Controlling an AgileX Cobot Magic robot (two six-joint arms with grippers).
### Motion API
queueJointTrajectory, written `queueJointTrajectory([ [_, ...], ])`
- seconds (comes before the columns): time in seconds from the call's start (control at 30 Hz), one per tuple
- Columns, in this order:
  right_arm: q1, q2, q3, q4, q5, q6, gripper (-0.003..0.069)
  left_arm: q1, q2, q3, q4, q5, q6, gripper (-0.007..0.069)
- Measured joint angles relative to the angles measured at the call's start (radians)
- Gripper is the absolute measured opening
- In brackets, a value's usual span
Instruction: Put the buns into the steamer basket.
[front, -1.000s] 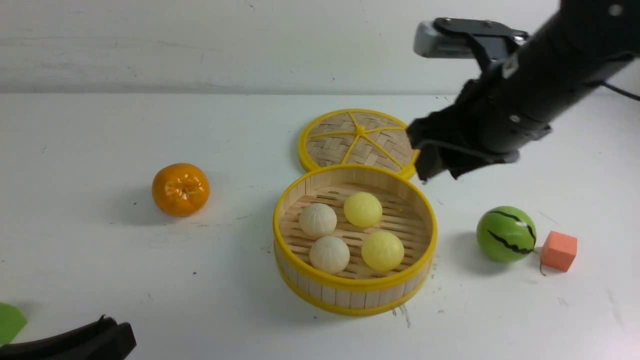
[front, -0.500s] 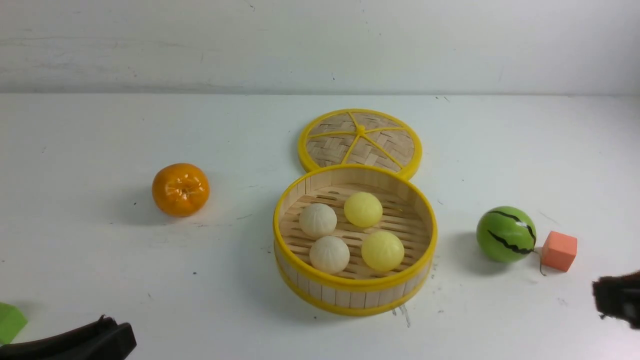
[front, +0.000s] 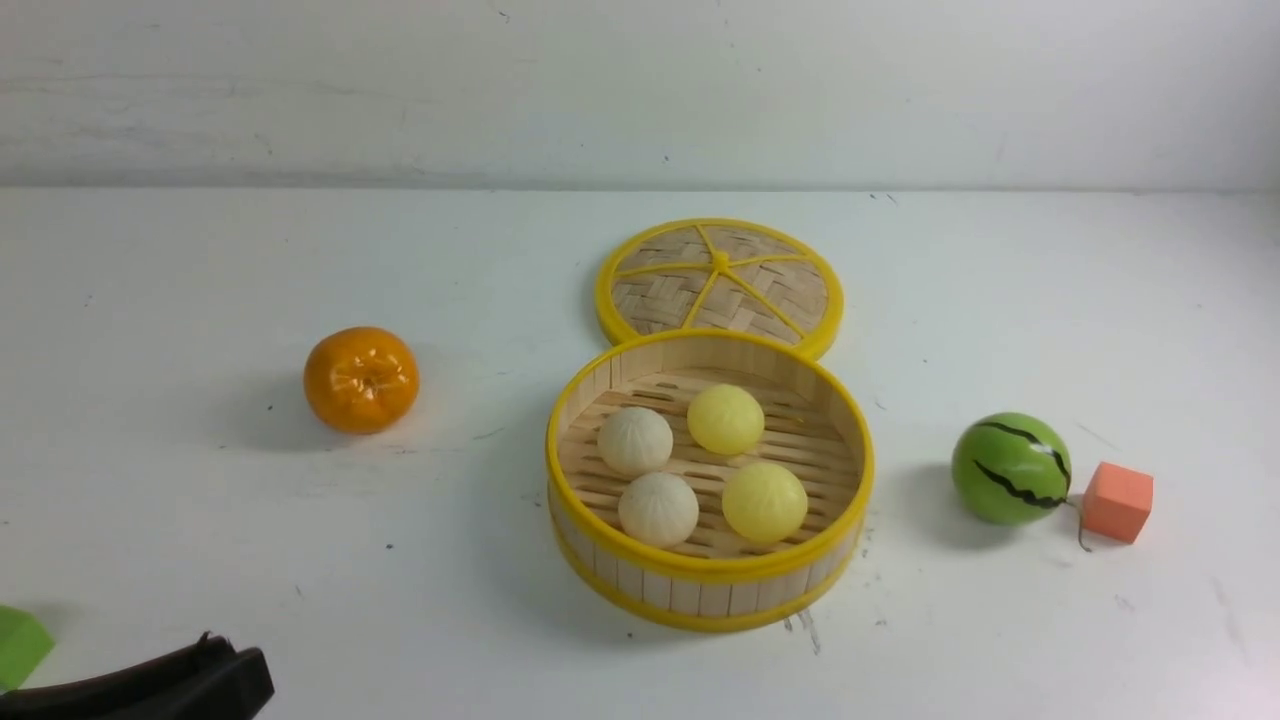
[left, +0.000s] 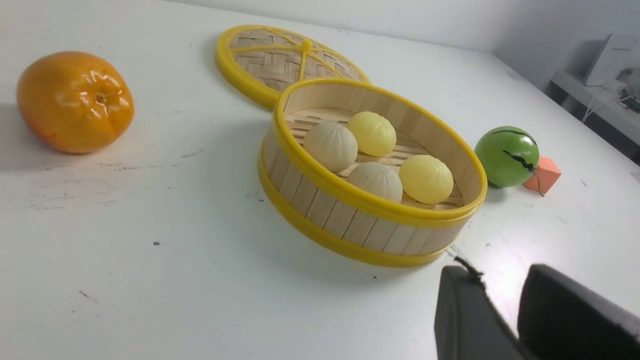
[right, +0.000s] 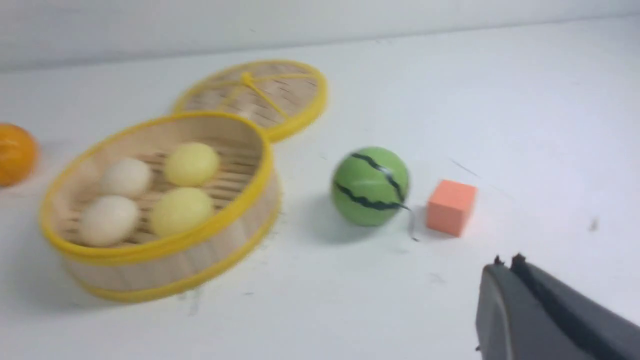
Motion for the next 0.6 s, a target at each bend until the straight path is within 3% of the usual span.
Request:
queueJointTrajectory([
  [0.1, -0.079, -0.056, 0.186, 0.000, -0.137, -0.087, -0.0018, 0.000, 0.000, 0.000, 0.000, 0.004, 0.000, 0.0174],
  [0.23, -0.096, -0.119, 0.325, -0.009, -0.205, -0.128, -0.0017, 0.000, 0.000, 0.000, 0.000, 0.009, 0.000, 0.0176],
  [0.6, -0.097, -0.123, 0.327, 0.000, -0.177, -0.135, -0.0015, 0.000, 0.000, 0.000, 0.000, 0.015, 0.000, 0.0185],
])
